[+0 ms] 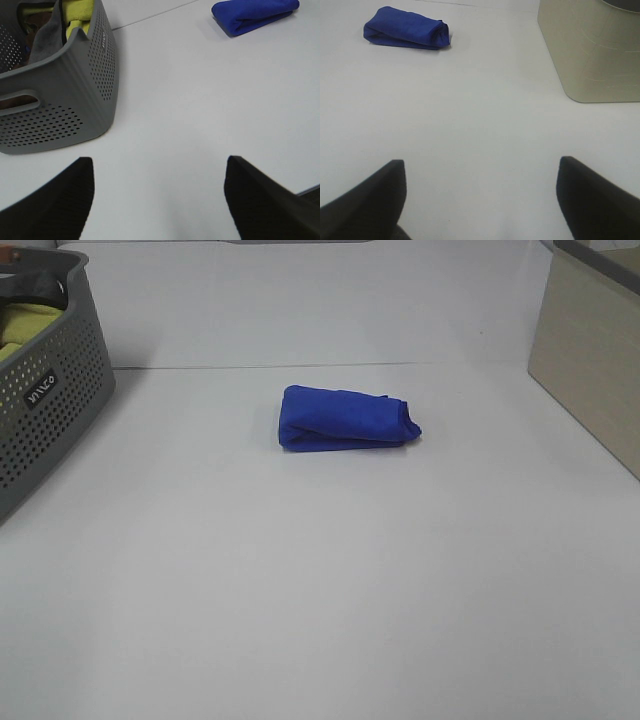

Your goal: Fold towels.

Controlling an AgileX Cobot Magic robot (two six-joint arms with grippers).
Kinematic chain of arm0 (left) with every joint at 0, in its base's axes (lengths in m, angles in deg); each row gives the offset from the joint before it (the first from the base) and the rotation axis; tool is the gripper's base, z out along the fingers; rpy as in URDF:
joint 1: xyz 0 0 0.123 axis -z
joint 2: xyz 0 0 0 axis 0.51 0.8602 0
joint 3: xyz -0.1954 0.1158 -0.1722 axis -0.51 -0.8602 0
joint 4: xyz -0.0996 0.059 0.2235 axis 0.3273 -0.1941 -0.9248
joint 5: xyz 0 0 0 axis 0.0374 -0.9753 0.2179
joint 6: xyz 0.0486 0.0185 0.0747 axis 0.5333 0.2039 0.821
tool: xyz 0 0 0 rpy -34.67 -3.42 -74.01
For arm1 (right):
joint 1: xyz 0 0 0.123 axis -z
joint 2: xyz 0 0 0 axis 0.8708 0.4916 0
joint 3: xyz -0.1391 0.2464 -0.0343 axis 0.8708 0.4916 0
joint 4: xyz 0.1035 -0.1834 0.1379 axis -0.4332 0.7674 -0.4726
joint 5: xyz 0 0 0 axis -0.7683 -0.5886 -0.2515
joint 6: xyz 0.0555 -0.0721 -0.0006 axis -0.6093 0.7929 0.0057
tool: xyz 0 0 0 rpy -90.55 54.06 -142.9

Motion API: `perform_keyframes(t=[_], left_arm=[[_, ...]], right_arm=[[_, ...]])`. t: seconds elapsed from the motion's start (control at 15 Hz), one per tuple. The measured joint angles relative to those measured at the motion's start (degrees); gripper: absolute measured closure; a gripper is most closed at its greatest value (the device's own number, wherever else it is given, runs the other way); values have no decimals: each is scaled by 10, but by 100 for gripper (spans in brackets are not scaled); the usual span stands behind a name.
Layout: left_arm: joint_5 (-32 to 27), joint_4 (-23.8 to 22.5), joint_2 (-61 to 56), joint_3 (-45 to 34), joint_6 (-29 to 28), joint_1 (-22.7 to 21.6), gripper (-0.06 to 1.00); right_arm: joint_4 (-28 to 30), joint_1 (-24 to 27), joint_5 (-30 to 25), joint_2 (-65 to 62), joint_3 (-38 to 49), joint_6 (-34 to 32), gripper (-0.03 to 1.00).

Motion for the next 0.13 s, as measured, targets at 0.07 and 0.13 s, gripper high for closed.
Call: perform_keyframes(t=[0.07,0.13], left_arm=[[0,0,-1,0,0,0,25],[0,0,-1,0,0,0,25]], right_arm=[[0,0,0,0,0,0,19],[0,0,0,0,0,0,19]])
